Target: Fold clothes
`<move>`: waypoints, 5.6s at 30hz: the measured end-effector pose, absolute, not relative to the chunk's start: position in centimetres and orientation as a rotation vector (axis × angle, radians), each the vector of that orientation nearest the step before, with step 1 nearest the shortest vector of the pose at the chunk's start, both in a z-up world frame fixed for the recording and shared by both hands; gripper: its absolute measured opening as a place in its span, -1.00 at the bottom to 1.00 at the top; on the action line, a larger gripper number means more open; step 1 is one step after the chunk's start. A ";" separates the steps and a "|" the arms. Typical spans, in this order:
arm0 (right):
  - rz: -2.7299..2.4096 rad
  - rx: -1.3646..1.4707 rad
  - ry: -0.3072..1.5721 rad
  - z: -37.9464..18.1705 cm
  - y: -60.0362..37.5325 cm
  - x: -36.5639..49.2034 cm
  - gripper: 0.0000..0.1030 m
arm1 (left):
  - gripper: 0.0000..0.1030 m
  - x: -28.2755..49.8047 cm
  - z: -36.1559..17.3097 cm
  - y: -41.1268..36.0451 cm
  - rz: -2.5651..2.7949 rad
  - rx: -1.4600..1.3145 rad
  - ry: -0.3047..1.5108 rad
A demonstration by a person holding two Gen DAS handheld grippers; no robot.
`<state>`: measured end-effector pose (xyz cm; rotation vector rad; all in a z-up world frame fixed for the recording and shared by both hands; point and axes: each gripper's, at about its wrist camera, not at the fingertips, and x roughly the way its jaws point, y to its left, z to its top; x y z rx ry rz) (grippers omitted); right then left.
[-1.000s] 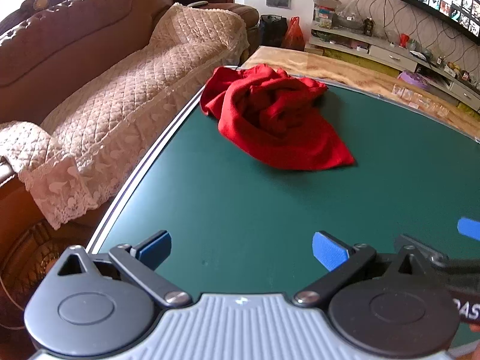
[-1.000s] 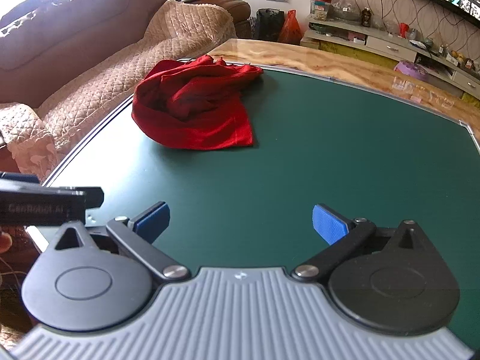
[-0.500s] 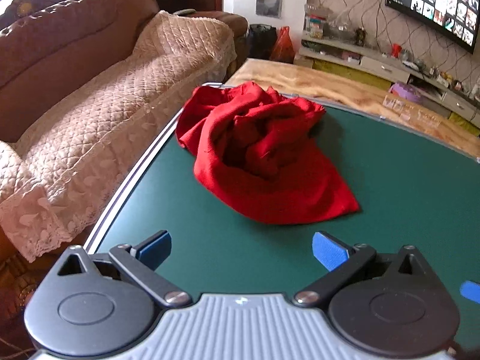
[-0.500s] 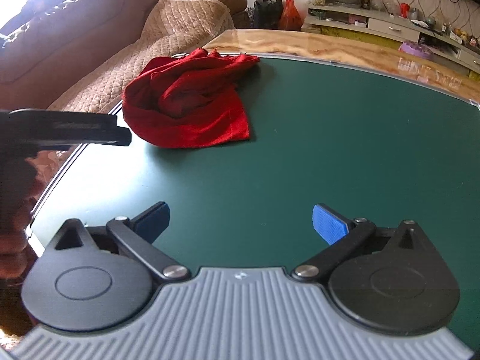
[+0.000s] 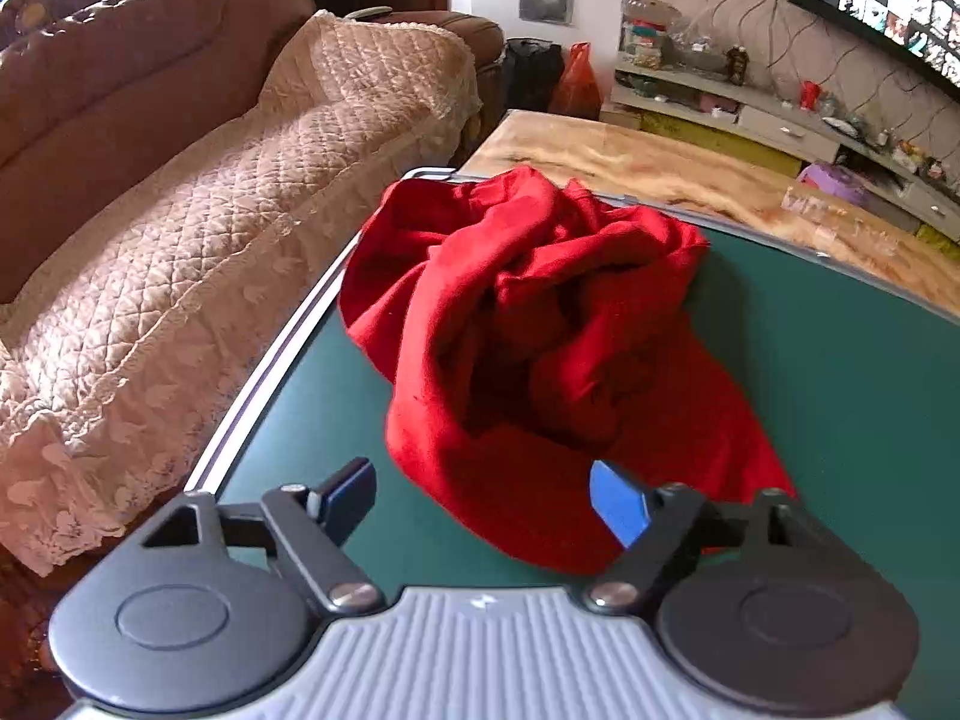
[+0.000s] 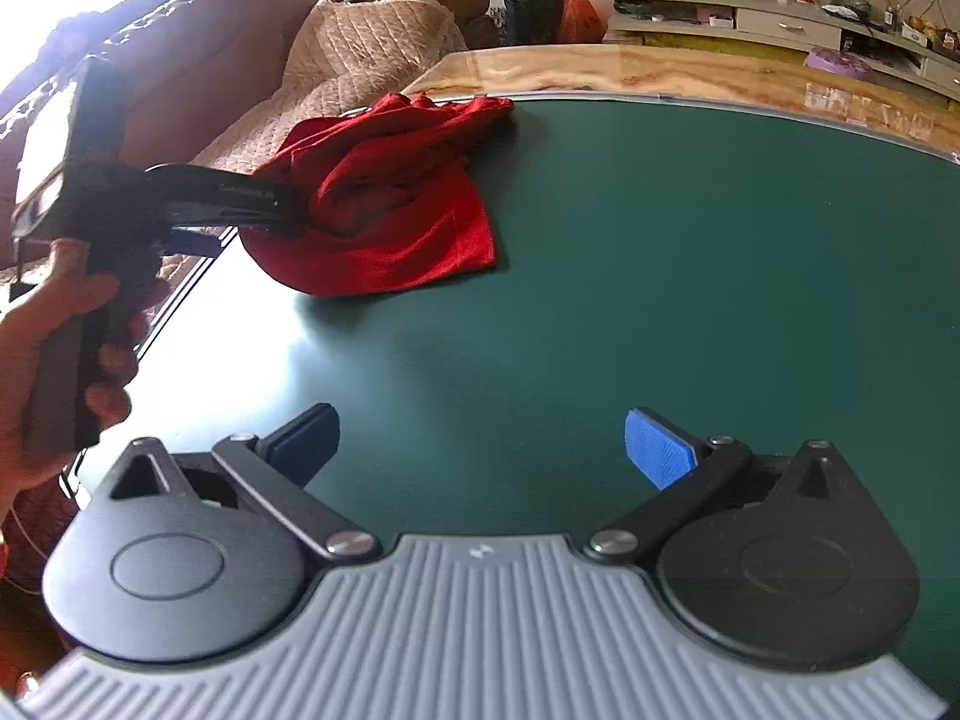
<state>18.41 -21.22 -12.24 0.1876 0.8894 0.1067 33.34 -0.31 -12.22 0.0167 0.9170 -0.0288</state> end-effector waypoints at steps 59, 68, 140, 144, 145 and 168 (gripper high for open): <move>0.482 0.105 0.927 -10.0 -12.8 23.6 0.94 | -0.29 16.2 -12.0 1.2 -0.270 -0.065 1.080; 0.475 0.059 0.982 -12.8 -11.8 23.3 -0.30 | -0.16 16.0 -12.0 4.0 -0.167 -0.123 1.059; 0.725 0.100 1.065 -7.5 -16.2 20.4 0.02 | -0.94 8.5 -8.3 -3.3 -0.455 -0.091 0.908; 0.757 -0.002 1.079 -6.7 -14.3 21.0 0.02 | -0.93 8.2 -8.4 -5.2 -0.499 -0.035 0.887; 0.774 -0.030 1.091 -6.8 -13.7 21.2 0.02 | -0.93 8.1 -8.5 -5.8 -0.513 -0.017 0.884; 0.588 -0.409 1.086 -8.5 -15.3 19.2 0.08 | -0.91 10.9 -12.1 -13.6 -0.663 0.117 0.912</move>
